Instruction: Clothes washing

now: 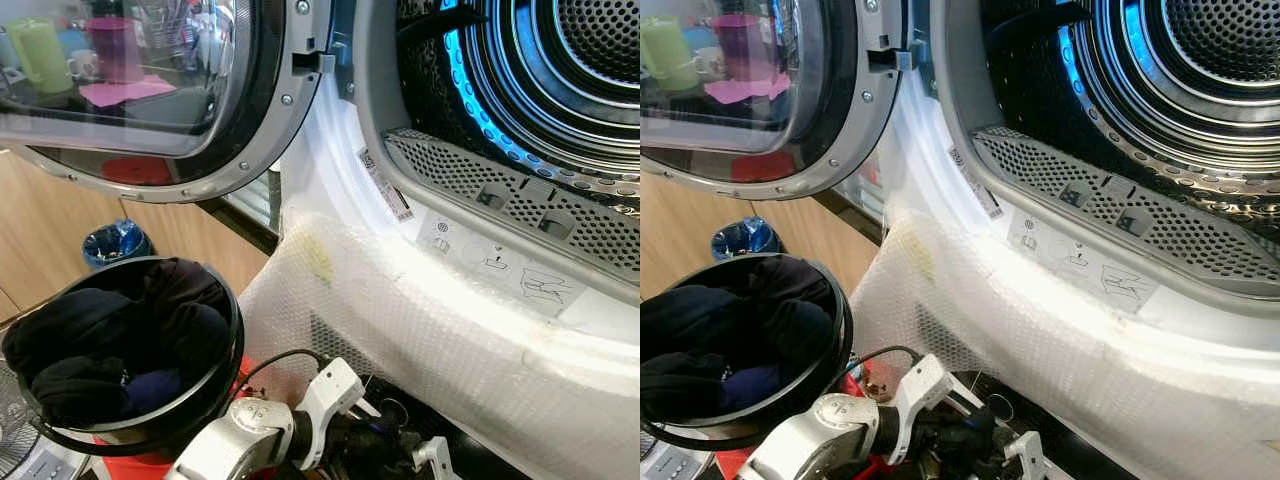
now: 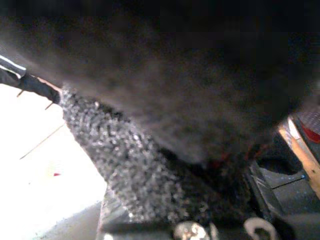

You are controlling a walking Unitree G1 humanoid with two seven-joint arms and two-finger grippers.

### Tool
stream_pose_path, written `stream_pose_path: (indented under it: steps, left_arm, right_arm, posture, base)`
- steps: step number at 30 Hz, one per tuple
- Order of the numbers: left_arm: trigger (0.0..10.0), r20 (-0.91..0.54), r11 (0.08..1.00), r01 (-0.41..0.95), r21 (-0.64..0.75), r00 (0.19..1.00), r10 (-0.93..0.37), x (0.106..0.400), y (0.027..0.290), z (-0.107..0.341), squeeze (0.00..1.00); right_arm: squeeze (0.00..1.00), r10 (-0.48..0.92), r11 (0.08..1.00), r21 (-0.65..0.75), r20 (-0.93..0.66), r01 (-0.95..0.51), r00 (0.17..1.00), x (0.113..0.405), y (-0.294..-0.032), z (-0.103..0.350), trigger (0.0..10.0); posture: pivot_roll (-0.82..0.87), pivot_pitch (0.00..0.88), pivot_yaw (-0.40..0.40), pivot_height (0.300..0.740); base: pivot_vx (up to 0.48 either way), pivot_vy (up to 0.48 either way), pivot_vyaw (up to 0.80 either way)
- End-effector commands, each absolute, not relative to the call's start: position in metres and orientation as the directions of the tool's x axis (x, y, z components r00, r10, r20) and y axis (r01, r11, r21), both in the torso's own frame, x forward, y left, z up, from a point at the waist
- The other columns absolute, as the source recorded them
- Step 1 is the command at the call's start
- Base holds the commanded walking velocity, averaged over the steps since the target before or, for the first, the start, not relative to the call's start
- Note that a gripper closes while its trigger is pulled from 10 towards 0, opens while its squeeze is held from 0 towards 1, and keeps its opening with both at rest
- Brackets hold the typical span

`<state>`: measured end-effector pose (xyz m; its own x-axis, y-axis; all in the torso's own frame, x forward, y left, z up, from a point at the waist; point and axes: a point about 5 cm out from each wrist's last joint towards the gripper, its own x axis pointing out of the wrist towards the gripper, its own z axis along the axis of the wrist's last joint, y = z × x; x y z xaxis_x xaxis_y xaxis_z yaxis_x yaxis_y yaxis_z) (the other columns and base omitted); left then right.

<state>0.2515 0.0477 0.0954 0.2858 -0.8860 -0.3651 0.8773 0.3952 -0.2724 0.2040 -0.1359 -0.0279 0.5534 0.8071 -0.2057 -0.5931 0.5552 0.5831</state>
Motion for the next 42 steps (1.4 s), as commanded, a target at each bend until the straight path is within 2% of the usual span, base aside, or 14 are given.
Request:
stream_pose_path:
  steps: [1,7,10,12,15,16,18,19,21,22,24,26,33,42]
  left_arm:
    - [10.0,-0.356,0.427,0.869,-0.25,0.327,-0.875,0.252,0.054,0.102,1.0]
    - [10.0,-0.317,0.483,0.854,-0.195,0.41,-0.855,0.257,0.07,0.12,1.0]
    - [10.0,-0.341,0.508,0.857,-0.08,0.456,-0.822,0.257,0.084,0.127,1.0]
    - [10.0,-0.355,0.571,0.82,0.033,0.544,-0.76,0.261,0.097,0.132,1.0]
    - [10.0,-0.282,0.73,0.644,0.23,0.762,-0.583,0.27,0.128,0.145,1.0]
    - [10.0,-0.282,0.73,0.644,0.23,0.762,-0.583,0.27,0.128,0.145,1.0]
    - [10.0,-0.194,0.823,0.506,0.259,0.862,-0.469,0.274,0.143,0.152,1.0]
    - [10.0,-0.132,0.87,0.373,0.323,0.928,-0.349,0.275,0.158,0.154,1.0]
    - [10.0,-0.114,0.872,0.339,0.354,0.941,-0.32,0.275,0.161,0.155,1.0]
    - [10.0,-0.078,0.905,0.205,0.372,0.979,-0.19,0.273,0.177,0.147,0.0]
    - [10.0,-0.014,0.925,-0.027,0.38,0.999,0.035,0.268,0.204,0.134,0.0]
    - [10.0,0.026,0.903,-0.148,0.403,0.988,0.151,0.264,0.221,0.127,0.0]
    - [10.0,0.064,0.892,-0.23,0.389,0.973,0.223,0.271,0.229,0.123,0.0]
    - [10.0,0.086,0.898,-0.236,0.371,0.972,0.22,0.276,0.216,0.112,0.0]
  right_arm:
    - [0.0,0.808,0.56,0.583,-0.224,-0.589,0.545,0.201,-0.135,-0.031,0.0]
    - [0.0,0.812,0.557,0.586,-0.235,-0.589,0.534,0.2,-0.131,-0.034,0.0]
    - [0.0,0.813,0.557,0.586,-0.241,-0.588,0.529,0.2,-0.13,-0.035,0.0]
    - [0.0,0.815,0.555,0.587,-0.241,-0.59,0.527,0.199,-0.13,-0.035,0.0]
    - [0.0,0.814,0.556,0.585,-0.238,-0.59,0.53,0.199,-0.13,-0.035,0.0]
    - [0.0,0.814,0.556,0.585,-0.238,-0.59,0.53,0.199,-0.13,-0.035,0.0]
    - [0.0,0.806,0.565,0.585,-0.241,-0.582,0.541,0.199,-0.131,-0.036,0.0]
    - [0.0,0.796,0.577,0.581,-0.243,-0.574,0.554,0.199,-0.132,-0.036,0.0]
    - [0.0,0.792,0.582,0.578,-0.245,-0.572,0.559,0.199,-0.132,-0.036,0.0]
    - [0.0,0.776,0.6,0.57,-0.243,-0.562,0.582,0.2,-0.133,-0.036,0.0]
    - [0.0,0.737,0.644,0.542,-0.249,-0.541,0.628,0.204,-0.136,-0.035,0.0]
    - [0.0,0.717,0.658,0.53,-0.223,-0.536,0.66,0.209,-0.138,-0.03,0.0]
    - [0.0,0.72,0.65,0.474,-0.133,-0.594,0.682,0.22,-0.139,-0.008,0.0]
    - [0.0,0.792,0.414,0.356,0.313,-0.838,0.525,0.206,-0.141,0.111,0.0]
  posture:
    - [0.42,0.052,-0.088,0.74]
    - [0.43,0.047,-0.089,0.74]
    - [0.44,0.047,-0.09,0.74]
    - [0.44,0.057,-0.089,0.74]
    - [0.44,0.071,-0.087,0.74]
    - [0.44,0.071,-0.087,0.74]
    - [0.45,0.08,-0.088,0.74]
    - [0.46,0.09,-0.096,0.74]
    - [0.46,0.09,-0.098,0.74]
    - [0.47,0.091,-0.104,0.74]
    - [0.47,0.082,-0.124,0.74]
    - [0.48,0.078,-0.133,0.74]
    - [0.49,0.048,-0.168,0.74]
    - [0.45,0.053,-0.188,0.74]
  base:
    - [0.0,0.0,0.0]
    - [0.0,0.0,0.0]
    - [0.0,0.0,0.0]
    - [0.0,0.0,0.0]
    - [0.0,0.0,0.0]
    - [0.0,0.0,0.0]
    - [0.0,0.0,0.0]
    - [0.0,0.0,0.0]
    - [0.0,0.0,0.0]
    - [0.0,0.0,0.0]
    - [0.0,0.0,0.0]
    - [0.0,0.0,0.0]
    - [0.0,0.0,0.0]
    - [0.0,0.0,0.0]
